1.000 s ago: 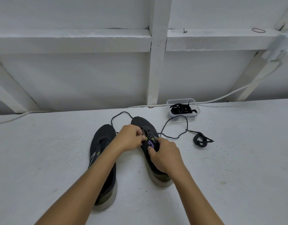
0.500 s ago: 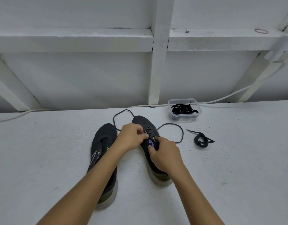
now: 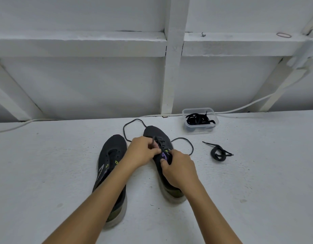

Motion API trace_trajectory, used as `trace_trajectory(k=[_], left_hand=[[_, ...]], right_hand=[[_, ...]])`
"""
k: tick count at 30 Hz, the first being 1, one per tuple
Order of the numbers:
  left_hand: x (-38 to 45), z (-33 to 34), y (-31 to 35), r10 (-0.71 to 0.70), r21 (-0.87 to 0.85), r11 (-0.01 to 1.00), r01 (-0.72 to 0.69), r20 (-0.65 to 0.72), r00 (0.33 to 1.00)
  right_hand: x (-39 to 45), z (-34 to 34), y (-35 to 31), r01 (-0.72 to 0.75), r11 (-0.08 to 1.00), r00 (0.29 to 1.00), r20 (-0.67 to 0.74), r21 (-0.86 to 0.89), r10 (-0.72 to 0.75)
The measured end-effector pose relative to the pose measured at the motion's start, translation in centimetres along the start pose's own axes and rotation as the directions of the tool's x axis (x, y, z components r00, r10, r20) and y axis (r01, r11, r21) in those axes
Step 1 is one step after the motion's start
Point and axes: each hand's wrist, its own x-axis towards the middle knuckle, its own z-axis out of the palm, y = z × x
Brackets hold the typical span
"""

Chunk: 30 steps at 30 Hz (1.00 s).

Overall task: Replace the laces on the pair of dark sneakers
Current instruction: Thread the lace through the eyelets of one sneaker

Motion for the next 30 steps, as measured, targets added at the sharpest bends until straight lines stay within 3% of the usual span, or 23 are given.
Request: trace_trajectory(k=[2, 3, 5, 7, 11, 15, 19, 21, 24, 25, 26, 28, 30], left_hand=[[0.4, -0.5, 0.0, 0.025, 0.148, 0.989, -0.02, -0.033, 0.999], [0.6, -1.0, -0.2, 0.012, 0.184, 0.983, 0.01, -0.115, 0.993], [1.0, -2.8, -0.8, -0.055, 0.13, 0.986, 0.107, -0.348, 0.936], [0.9, -3.9, -1.5, -0.082, 0.117, 0.982, 0.149, -0.445, 0.892], [-0.4, -2.8, -1.4, -0.129, 0.152, 0.97, 0.189, -0.339, 0.932], [-1.0, -0.4, -0.2, -0.187, -0.031, 0.982, 0.186, -0.052, 0.981], [-0.6, 0.5, 1.0, -0.19, -0.131, 0.975, 0.178, -0.087, 0.978], [-0.1, -0.3, 1.1, -0.205, -0.132, 0.975, 0.177, -0.235, 0.95], [0.3, -2.8, 0.2, -0.309, -0.284, 0.941, 0.183, -0.506, 0.805], [0.3, -3.4, -0.2, -0.322, -0.301, 0.935, 0.187, -0.497, 0.806], [0.2, -3.6, -0.5, -0.305, -0.264, 0.942, 0.206, -0.422, 0.854], [-0.4, -3.0, -0.5, -0.287, -0.187, 0.947, 0.262, -0.12, 0.95], [-0.9, -1.9, 0.1, -0.277, -0.181, 0.938, 0.294, 0.115, 0.954]], right_hand=[[0.0, 0.0, 0.0, 0.001, 1.0, 1.0, -0.002, 0.001, -0.001], [0.0, 0.0, 0.1, 0.0, 1.0, 1.0, -0.001, 0.002, 0.0], [0.0, 0.0, 0.1, -0.005, 1.0, 1.0, 0.003, 0.015, 0.005], [0.0, 0.1, 0.1, -0.007, 1.0, 1.0, 0.008, 0.019, 0.006], [0.1, 0.2, 0.0, 0.003, 1.0, 1.0, 0.003, -0.004, -0.003], [0.1, 0.2, 0.2, 0.008, 1.0, 1.0, -0.005, -0.026, -0.008], [0.0, 0.1, 0.1, 0.004, 1.0, 1.0, -0.001, -0.006, -0.004], [0.0, 0.1, 0.1, -0.003, 1.0, 1.0, -0.003, 0.015, 0.003], [-0.1, 0.0, 0.0, -0.01, 0.999, 1.0, 0.007, 0.032, 0.01], [-0.1, 0.1, 0.0, -0.012, 0.999, 1.0, 0.011, 0.03, 0.012], [-0.1, 0.1, 0.0, -0.014, 1.0, 1.0, 0.013, 0.025, 0.013], [0.0, 0.1, 0.0, -0.014, 1.0, 1.0, 0.013, 0.009, 0.014], [0.0, 0.1, 0.0, -0.008, 1.0, 1.0, 0.009, -0.007, 0.008]])
